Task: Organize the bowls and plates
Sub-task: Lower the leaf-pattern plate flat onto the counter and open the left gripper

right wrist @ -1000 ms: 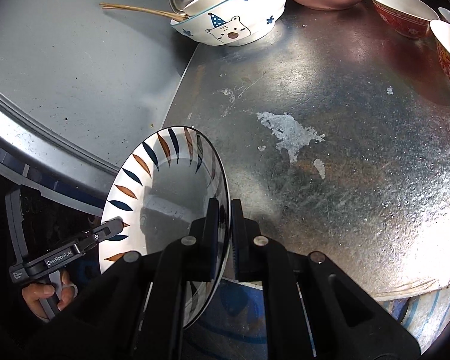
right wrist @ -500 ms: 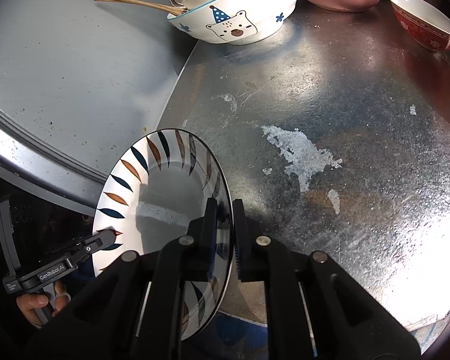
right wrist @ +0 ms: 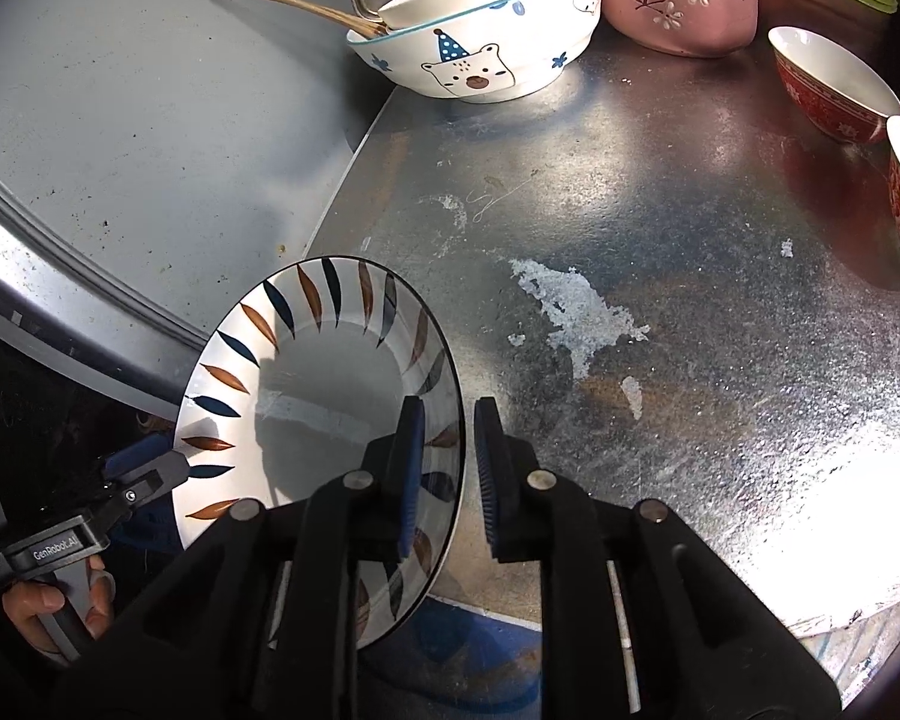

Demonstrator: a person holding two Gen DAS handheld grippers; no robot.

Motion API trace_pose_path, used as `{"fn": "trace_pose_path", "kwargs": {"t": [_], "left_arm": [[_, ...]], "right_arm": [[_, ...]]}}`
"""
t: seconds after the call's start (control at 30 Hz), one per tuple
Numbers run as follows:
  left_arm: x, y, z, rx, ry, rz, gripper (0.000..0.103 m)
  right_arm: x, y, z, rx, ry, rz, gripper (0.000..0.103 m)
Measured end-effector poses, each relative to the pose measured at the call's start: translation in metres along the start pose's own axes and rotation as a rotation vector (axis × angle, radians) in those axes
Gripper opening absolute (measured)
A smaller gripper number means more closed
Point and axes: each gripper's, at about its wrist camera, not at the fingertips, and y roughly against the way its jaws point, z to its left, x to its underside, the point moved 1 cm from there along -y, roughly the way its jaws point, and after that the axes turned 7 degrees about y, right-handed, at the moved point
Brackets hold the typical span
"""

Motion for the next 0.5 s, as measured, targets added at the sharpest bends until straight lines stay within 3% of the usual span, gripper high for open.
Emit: {"fn": "trace_pose_path", "kwargs": {"t": [0.03, 0.1, 0.2, 0.3, 0.5], "left_arm": [[0.000, 0.002, -0.004, -0.010, -0.008, -0.005, 0.091], [0.001, 0.008, -0.011, -0.026, -0.022, -0.020, 0.099], [0.004, 0.012, -0.023, -0.048, -0.043, -0.019, 0.101], [0.009, 0.013, -0.034, -0.049, -0.055, -0.014, 0.102], [0.018, 0.021, -0.057, -0.036, -0.064, -0.026, 0.103]], "right_arm": [[0.001, 0.005, 0.000, 0.003, 0.004, -0.008, 0.073], [0.003, 0.016, 0.000, -0.007, 0.009, -0.038, 0.094], [0.006, 0.028, 0.000, -0.021, 0.027, -0.038, 0.095], [0.007, 0.033, 0.001, -0.013, 0.044, -0.024, 0.103], [0.016, 0.055, -0.010, -0.015, 0.041, -0.043, 0.103]]}}
